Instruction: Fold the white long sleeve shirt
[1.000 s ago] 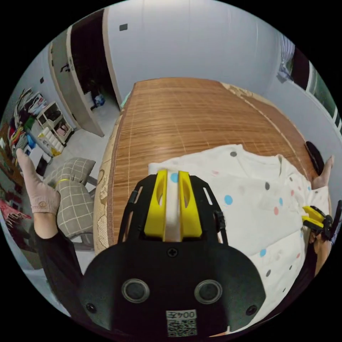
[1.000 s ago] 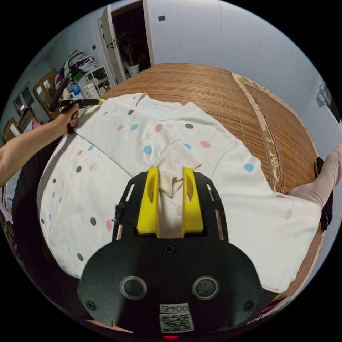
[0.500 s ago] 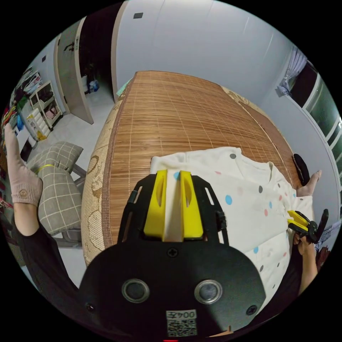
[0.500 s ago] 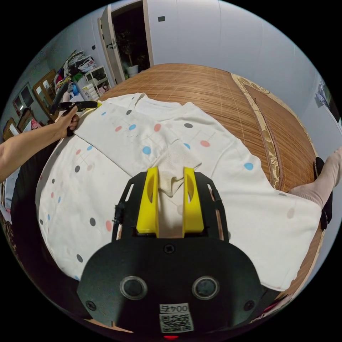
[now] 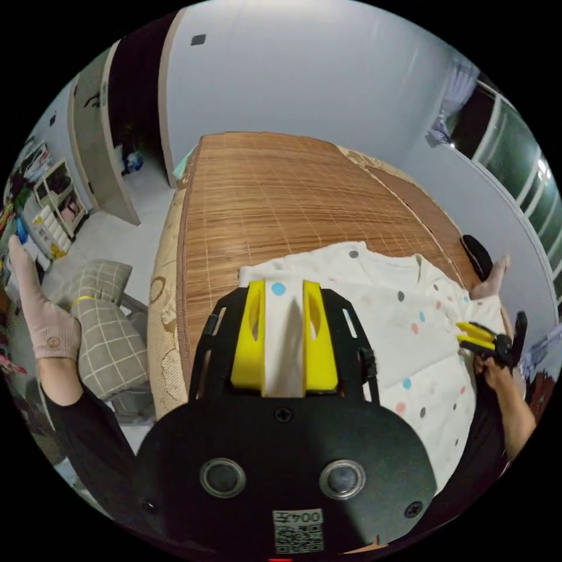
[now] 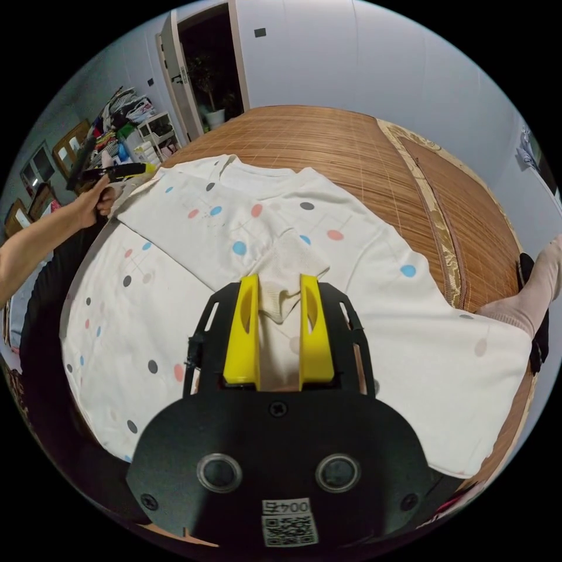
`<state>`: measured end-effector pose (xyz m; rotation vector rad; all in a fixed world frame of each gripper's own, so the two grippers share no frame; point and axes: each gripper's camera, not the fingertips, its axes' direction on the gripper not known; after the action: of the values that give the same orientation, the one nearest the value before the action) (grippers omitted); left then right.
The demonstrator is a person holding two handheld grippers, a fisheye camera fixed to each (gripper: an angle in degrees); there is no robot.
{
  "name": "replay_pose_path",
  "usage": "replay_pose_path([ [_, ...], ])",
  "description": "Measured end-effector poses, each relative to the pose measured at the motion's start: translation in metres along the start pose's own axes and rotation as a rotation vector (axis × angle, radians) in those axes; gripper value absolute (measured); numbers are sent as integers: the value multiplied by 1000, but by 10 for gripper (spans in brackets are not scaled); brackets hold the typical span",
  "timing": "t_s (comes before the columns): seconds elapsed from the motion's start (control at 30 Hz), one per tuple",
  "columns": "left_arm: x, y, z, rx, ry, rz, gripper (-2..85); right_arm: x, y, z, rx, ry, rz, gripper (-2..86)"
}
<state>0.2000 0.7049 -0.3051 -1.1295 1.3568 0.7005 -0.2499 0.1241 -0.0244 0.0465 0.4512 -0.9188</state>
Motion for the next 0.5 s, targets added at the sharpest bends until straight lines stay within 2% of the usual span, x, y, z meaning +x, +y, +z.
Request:
replay_pose_path([
  [0.17,77,94,-65,6,122,133,102,8,7,-8,3,-10,19,110],
  [0.37,148,196,-72,-172,-42,311,99,10,16,-20,5,25,11,110],
  [0.4,152,209,-81,-119,-56,314,99,11,18,-24,2,38,15,110],
  [0.5,160,225,-90,-136,-58,313,98,16,22,-48,58,31,75,113],
])
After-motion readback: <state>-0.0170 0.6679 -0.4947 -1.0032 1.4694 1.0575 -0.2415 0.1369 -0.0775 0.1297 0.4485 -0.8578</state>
